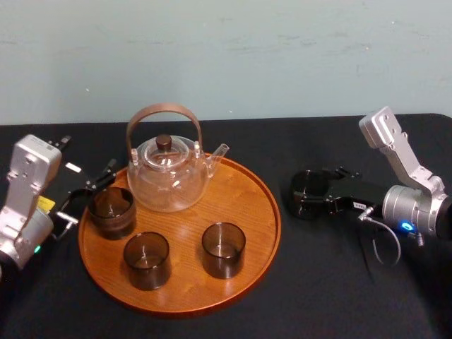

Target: Pick up the glass from the table and place it on the tray.

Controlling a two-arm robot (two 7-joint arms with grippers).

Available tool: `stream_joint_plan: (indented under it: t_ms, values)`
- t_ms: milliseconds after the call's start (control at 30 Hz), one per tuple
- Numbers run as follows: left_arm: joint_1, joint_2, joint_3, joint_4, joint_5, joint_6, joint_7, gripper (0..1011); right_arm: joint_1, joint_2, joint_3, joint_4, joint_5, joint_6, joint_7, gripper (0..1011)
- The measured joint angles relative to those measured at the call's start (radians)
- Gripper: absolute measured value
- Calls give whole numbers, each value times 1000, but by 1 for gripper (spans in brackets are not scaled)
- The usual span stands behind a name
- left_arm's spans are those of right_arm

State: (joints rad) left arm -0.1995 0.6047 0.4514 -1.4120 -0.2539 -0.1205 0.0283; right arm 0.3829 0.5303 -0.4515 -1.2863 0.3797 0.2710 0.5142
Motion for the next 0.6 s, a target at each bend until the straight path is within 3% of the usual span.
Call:
stream_joint_plan:
  t_ms: [133, 367, 600]
  values:
    - [0, 0, 0, 0, 0, 0, 0, 1001, 0, 0, 1, 0, 1, 0, 0, 1002]
    - [0, 0, 0, 0, 0, 0, 0, 1001, -1, 1, 2, -1, 2, -1, 0, 887]
    - [0, 0, 0, 0, 0, 0, 0, 1001, -2, 1, 2, -2, 3, -1, 0, 883]
